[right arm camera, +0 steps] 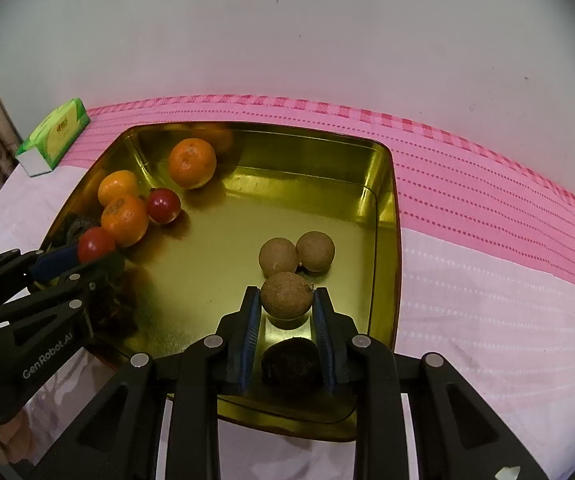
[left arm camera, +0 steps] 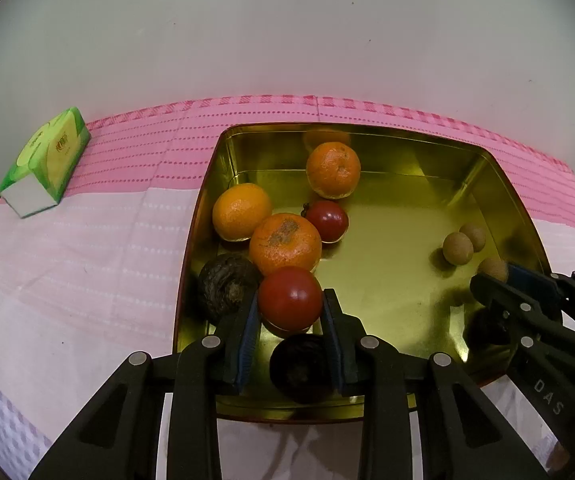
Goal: Organize fruits
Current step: 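Open both tools to drop the tomato and olive-brown fruit into the tin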
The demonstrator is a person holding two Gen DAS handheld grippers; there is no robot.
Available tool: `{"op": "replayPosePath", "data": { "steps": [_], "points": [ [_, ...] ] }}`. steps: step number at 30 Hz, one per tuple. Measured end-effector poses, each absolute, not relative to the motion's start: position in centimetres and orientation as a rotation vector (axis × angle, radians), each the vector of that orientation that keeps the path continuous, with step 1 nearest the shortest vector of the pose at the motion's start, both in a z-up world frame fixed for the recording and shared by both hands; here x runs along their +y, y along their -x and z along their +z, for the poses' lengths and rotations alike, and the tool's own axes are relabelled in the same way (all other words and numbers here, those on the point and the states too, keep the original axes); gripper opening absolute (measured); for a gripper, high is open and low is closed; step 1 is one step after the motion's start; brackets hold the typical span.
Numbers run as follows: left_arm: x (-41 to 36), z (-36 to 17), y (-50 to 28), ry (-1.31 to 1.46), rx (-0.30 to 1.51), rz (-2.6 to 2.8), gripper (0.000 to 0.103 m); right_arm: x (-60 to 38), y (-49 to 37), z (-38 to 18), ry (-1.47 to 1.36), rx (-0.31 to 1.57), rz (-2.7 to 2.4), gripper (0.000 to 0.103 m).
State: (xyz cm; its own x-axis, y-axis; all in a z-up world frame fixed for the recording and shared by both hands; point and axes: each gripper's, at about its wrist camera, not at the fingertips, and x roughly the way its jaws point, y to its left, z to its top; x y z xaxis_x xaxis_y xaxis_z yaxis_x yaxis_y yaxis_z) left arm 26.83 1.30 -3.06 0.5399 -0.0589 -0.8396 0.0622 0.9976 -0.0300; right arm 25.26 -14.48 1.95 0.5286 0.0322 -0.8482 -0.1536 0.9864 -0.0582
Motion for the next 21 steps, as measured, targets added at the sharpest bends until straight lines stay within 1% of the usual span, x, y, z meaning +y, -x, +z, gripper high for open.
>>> {"op": "replayPosePath", "data": {
  "steps": [1,3,7,8,14,17,19,21],
  "points": [
    [1.3,-3.1,-26.8,-0.005,0.999,-0.072,0.032,-14.4,-25.2,2.0,0.131,1.007,0.109,0.026],
    [1.4,-3.1,-26.9,-0.004,1.001,-0.073,0.032,-14.3,-25.2,2.1,0.133,1.004,0.111,0.031],
    [1.6,-3.0,-26.8,0.005,1.006,-0.068,0.032,-14.1,-25.2,2.3,0.145,0.999,0.114,0.032],
    [1.6,-2.9,-26.8,0.005,1.008,-0.068,0.032,-14.1,-25.1,2.4,0.143,0.996,0.113,0.034],
    [1.4,-2.4,-26.4,-0.014,0.994,-0.061,0.034,-14.1,-25.0,2.8,0.133,0.988,0.110,0.038],
    [1.2,-1.8,-26.0,-0.023,0.978,-0.070,0.036,-14.1,-24.9,3.0,0.135,0.979,0.106,0.047],
    [1.2,-1.4,-25.7,-0.030,0.969,-0.067,0.039,-14.2,-24.7,3.3,0.133,0.969,0.107,0.047],
    [1.2,-1.2,-25.5,-0.034,0.966,-0.065,0.040,-14.3,-24.5,3.7,0.135,0.963,0.106,0.047]
  ]
}}
